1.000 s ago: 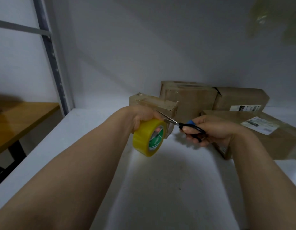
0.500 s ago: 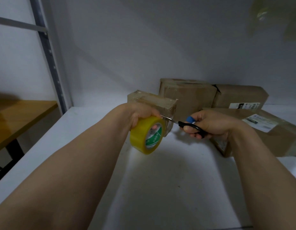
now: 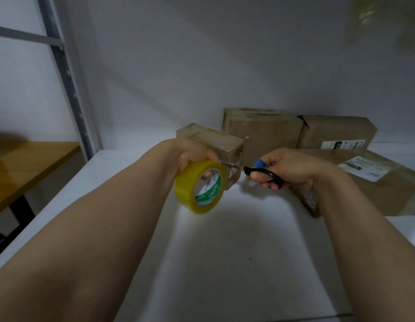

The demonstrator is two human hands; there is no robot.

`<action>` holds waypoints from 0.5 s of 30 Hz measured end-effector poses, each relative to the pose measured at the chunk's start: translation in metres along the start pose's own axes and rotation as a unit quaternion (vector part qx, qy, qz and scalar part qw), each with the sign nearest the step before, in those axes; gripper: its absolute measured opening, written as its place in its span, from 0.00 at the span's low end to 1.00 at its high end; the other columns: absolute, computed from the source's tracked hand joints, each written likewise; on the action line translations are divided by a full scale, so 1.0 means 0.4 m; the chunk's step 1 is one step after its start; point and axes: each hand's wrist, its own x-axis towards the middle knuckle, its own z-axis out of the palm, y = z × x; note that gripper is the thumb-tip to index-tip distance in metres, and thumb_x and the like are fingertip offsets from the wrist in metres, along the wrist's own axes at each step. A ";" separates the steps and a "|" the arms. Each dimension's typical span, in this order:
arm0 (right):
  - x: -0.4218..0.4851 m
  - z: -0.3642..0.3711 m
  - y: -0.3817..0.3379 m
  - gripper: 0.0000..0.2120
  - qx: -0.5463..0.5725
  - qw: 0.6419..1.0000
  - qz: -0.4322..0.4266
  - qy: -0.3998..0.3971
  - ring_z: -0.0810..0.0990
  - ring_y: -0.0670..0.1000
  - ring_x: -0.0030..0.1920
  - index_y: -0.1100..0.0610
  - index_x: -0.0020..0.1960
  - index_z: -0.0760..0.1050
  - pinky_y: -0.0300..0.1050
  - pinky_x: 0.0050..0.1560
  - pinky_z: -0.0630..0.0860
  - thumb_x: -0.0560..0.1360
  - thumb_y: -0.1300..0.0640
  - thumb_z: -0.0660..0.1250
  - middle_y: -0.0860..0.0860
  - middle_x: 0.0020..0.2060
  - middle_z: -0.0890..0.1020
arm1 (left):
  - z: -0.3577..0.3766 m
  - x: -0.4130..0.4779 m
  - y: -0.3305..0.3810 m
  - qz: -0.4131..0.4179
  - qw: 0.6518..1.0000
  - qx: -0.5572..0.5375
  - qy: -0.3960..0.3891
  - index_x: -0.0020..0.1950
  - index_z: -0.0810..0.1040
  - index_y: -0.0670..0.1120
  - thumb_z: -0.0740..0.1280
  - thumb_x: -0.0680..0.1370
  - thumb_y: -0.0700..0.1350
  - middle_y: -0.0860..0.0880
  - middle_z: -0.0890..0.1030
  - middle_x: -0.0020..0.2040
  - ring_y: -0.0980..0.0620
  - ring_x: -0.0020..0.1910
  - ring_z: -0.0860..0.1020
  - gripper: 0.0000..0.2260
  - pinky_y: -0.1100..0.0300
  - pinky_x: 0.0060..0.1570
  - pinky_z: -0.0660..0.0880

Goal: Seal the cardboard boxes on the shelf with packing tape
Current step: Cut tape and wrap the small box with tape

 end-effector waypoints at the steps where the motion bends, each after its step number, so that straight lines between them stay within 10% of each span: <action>1: 0.001 0.003 -0.001 0.27 0.001 1.000 -0.002 0.000 0.75 0.44 0.27 0.63 0.54 0.82 0.34 0.28 0.73 0.60 0.49 0.77 0.51 0.29 0.81 | -0.005 -0.002 0.001 0.002 1.000 0.011 0.002 0.50 0.81 0.39 0.72 0.78 0.42 0.42 0.82 0.40 0.50 0.32 0.79 0.06 0.58 0.38 0.79; 15: 0.009 0.063 0.011 0.34 0.022 0.999 -0.045 -0.010 0.73 0.45 0.27 0.63 0.55 0.83 0.35 0.26 0.65 0.59 0.38 0.76 0.51 0.31 0.79 | -0.045 0.002 -0.017 -0.005 0.998 0.064 -0.013 0.52 0.83 0.39 0.72 0.76 0.39 0.44 0.82 0.34 0.54 0.23 0.77 0.06 0.64 0.24 0.74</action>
